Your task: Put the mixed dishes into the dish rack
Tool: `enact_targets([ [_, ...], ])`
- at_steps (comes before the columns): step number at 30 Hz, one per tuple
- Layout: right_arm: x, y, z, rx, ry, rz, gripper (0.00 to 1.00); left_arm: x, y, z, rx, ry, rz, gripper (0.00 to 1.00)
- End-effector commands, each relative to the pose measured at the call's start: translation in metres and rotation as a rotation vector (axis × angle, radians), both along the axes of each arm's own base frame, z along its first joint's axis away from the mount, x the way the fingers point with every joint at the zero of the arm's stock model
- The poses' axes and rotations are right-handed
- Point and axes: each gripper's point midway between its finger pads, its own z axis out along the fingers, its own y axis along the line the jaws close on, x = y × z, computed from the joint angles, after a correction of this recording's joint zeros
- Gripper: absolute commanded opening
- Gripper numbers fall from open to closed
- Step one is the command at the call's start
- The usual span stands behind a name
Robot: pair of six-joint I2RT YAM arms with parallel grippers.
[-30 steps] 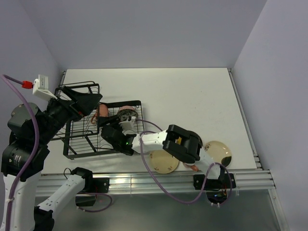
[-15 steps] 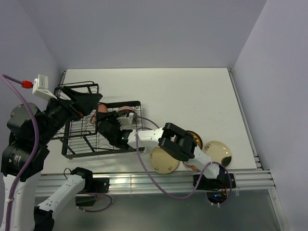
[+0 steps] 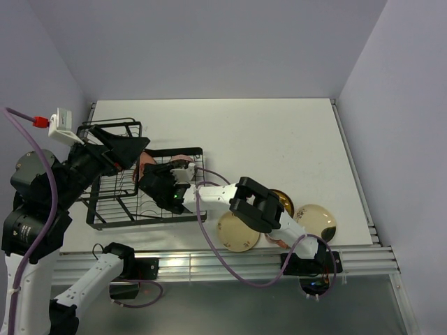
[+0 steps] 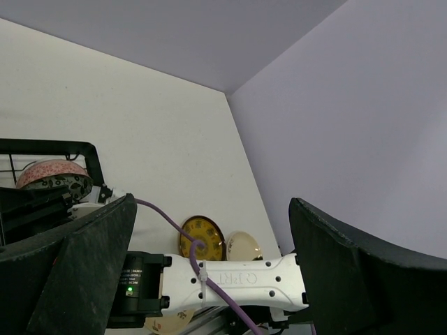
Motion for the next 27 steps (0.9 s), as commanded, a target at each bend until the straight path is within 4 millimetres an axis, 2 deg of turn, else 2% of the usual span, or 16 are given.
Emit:
enact_targets([
  [1, 0.007, -0.009, -0.010, -0.049, -0.003, -0.057, 0.34, -0.002, -0.001, 0.012, 0.003, -0.065, -0.014, 0.97],
  [4, 0.006, -0.008, -0.017, -0.054, 0.003, -0.026, 0.22, -0.004, -0.001, 0.012, 0.004, -0.069, -0.018, 0.97],
  [6, 0.006, -0.005, -0.012, -0.040, -0.016, 0.000, 0.08, -0.003, -0.001, 0.011, 0.006, -0.066, -0.018, 0.97],
  [7, 0.005, -0.007, -0.017, -0.049, -0.015, 0.008, 0.04, -0.002, -0.002, 0.010, 0.006, -0.065, -0.019, 0.97],
  [8, 0.005, -0.004, -0.013, -0.035, -0.032, 0.019, 0.00, -0.001, -0.002, 0.008, 0.006, -0.060, -0.021, 0.97],
  [12, 0.002, -0.004, -0.009, -0.023, -0.059, 0.057, 0.00, 0.000, -0.005, 0.005, 0.005, -0.055, -0.035, 0.97],
  [15, 0.000, -0.009, -0.004, -0.003, -0.088, 0.071, 0.00, 0.004, -0.006, 0.001, 0.009, -0.048, -0.032, 0.97],
  [16, -0.003, -0.015, -0.008, -0.010, -0.093, 0.082, 0.00, 0.004, -0.006, 0.001, 0.009, -0.049, -0.032, 0.97],
  [17, -0.003, -0.015, 0.003, 0.022, -0.125, 0.089, 0.00, 0.005, -0.007, -0.001, 0.006, -0.047, -0.035, 0.96],
  [22, -0.004, -0.030, 0.010, 0.053, -0.155, 0.108, 0.00, 0.009, -0.009, -0.008, 0.009, -0.038, -0.039, 0.96],
  [27, -0.010, -0.034, 0.028, 0.107, -0.192, 0.150, 0.00, 0.014, -0.006, -0.015, 0.034, -0.032, -0.022, 0.95],
])
